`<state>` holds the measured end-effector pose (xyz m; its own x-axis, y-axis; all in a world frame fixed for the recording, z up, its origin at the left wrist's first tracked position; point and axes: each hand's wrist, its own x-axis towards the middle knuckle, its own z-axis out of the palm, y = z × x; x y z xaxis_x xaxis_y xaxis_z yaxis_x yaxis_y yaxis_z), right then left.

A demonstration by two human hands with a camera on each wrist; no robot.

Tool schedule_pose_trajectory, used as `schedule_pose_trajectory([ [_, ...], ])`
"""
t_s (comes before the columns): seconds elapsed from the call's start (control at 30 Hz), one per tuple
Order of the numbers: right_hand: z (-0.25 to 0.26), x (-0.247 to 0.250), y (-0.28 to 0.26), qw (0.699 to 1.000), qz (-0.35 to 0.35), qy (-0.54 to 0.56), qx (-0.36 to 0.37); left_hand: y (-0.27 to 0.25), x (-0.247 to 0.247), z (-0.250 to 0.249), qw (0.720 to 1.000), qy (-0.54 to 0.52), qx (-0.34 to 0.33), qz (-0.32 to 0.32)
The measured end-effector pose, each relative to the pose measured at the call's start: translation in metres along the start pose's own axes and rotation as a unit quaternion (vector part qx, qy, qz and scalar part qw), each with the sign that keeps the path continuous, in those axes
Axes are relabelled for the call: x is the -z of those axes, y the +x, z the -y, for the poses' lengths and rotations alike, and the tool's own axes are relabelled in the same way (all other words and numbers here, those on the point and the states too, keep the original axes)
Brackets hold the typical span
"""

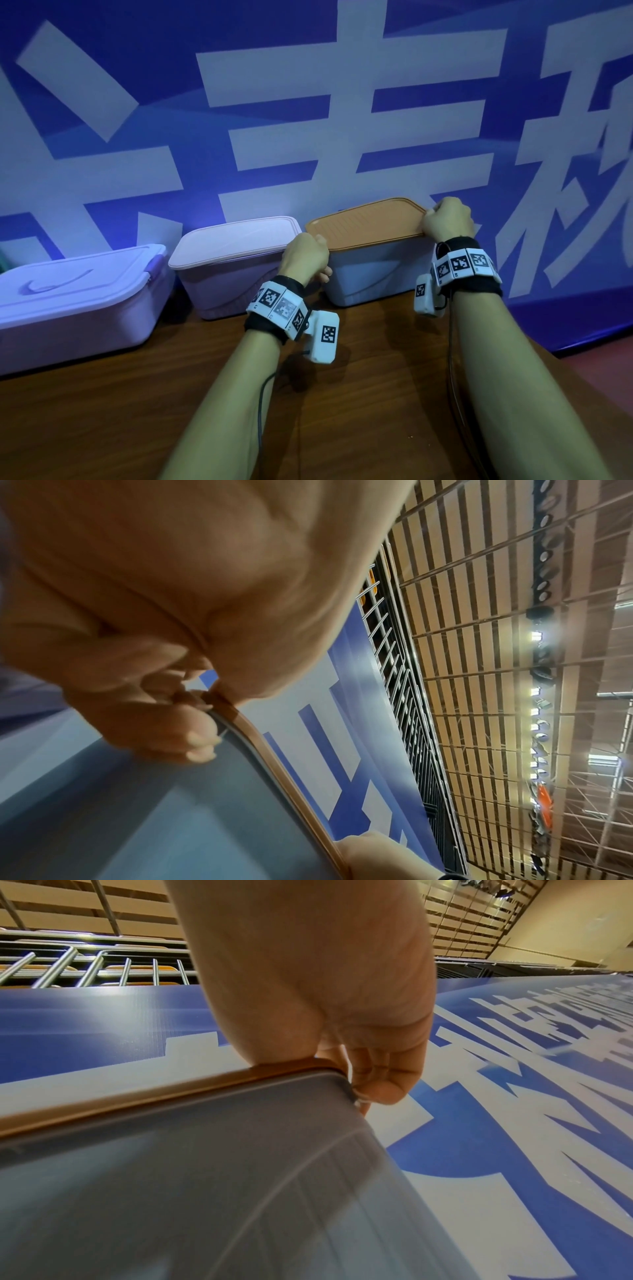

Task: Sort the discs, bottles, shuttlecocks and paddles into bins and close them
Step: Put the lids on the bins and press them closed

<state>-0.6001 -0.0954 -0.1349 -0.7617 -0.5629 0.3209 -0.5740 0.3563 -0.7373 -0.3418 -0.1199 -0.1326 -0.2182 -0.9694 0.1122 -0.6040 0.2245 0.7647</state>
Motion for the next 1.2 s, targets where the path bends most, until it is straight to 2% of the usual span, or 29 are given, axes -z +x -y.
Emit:
schedule_pose_trajectory([
  [0.13,-0.003,-0.004,0.003,0.999,-0.017,0.028,-0.019,-0.003,-0.001,-0.002,1.000,0.015,0.009,0.023],
  [0.43,-0.005,-0.007,0.002,0.997,-0.040,0.033,-0.054,-0.003,-0.002,-0.003,0.998,-0.045,0.031,0.031],
  [0.7,-0.009,-0.007,0.014,0.995,0.020,0.062,-0.078,-0.003,0.001,-0.002,0.996,-0.082,0.029,0.036],
  [0.8,-0.008,-0.004,0.015,0.996,0.035,0.043,-0.072,-0.005,0.003,-0.004,0.999,-0.037,0.021,0.029],
  [0.87,-0.008,-0.003,0.016,0.996,0.041,0.034,-0.070,-0.009,0.004,-0.007,0.996,0.086,0.000,-0.022],
  [0.9,-0.010,-0.002,0.017,0.996,0.043,0.032,-0.069,-0.011,0.004,-0.009,0.985,0.161,-0.017,-0.068],
  [0.97,-0.012,-0.003,0.018,0.996,0.046,0.036,-0.064,-0.016,0.000,-0.016,0.954,0.253,-0.084,-0.141],
  [1.0,-0.013,-0.004,0.019,0.996,0.048,0.041,-0.062,-0.016,-0.005,-0.018,0.943,0.263,-0.136,-0.149],
  [1.07,-0.014,-0.005,0.018,0.996,0.053,0.045,-0.052,-0.014,-0.019,-0.019,0.941,0.234,-0.227,-0.096],
  [1.13,-0.015,-0.006,0.017,0.997,0.056,0.036,-0.037,-0.013,-0.032,-0.016,0.942,0.210,-0.260,-0.040],
  [1.2,-0.012,-0.005,0.015,0.998,0.054,0.016,-0.005,-0.013,-0.039,-0.013,0.931,0.225,-0.280,-0.064],
])
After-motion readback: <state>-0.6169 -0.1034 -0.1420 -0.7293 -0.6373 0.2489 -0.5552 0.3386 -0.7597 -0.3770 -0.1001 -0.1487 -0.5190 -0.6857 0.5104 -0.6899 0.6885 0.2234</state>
